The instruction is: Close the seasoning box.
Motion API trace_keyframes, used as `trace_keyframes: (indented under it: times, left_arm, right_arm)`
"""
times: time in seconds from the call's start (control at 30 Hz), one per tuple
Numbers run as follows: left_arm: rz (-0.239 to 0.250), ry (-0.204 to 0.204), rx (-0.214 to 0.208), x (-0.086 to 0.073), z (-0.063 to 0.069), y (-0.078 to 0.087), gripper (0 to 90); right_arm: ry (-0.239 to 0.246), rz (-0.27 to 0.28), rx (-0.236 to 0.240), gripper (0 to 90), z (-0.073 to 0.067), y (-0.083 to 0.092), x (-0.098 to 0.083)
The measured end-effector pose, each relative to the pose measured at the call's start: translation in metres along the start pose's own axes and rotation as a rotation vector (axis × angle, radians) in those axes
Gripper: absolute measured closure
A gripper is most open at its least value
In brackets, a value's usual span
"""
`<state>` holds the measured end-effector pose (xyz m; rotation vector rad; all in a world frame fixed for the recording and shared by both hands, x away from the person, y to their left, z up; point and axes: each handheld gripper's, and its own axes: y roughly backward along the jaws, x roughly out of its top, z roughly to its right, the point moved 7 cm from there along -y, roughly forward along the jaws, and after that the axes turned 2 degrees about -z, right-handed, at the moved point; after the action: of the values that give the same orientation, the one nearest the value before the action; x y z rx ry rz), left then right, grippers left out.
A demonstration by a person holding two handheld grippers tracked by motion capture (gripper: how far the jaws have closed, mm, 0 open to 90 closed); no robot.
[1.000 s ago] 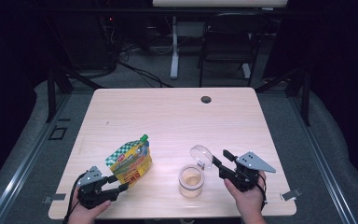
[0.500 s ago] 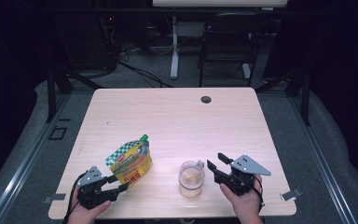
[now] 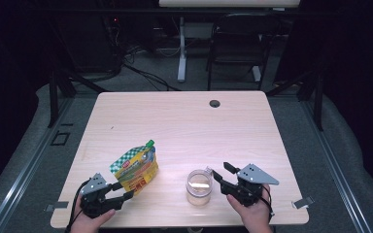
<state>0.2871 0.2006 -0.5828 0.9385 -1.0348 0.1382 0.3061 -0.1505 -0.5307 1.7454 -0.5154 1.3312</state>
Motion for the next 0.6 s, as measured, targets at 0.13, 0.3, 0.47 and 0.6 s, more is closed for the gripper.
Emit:
trace_keyframes:
  times: [0.13, 0.3, 0.47, 0.6]
  left_arm:
    - [-0.001, -0.001, 0.002, 0.000, 0.000, 0.003, 46.5]
    - [0.005, 0.000, 0.006, 0.000, 0.001, 0.005, 46.4]
    - [0.016, 0.014, 0.008, 0.000, 0.001, 0.008, 45.8]
    - [0.014, 0.007, 0.014, 0.000, 0.000, 0.008, 45.1]
  right_arm:
    - [-0.002, -0.002, -0.001, 49.0, 0.001, 0.002, 0.000]
    - [-0.005, 0.004, -0.008, 48.9, 0.005, 0.004, 0.000]
    - [-0.009, 0.007, -0.017, 48.6, 0.009, 0.007, 0.001]
    - [-0.017, 0.015, -0.022, 48.3, 0.011, 0.009, 0.002]
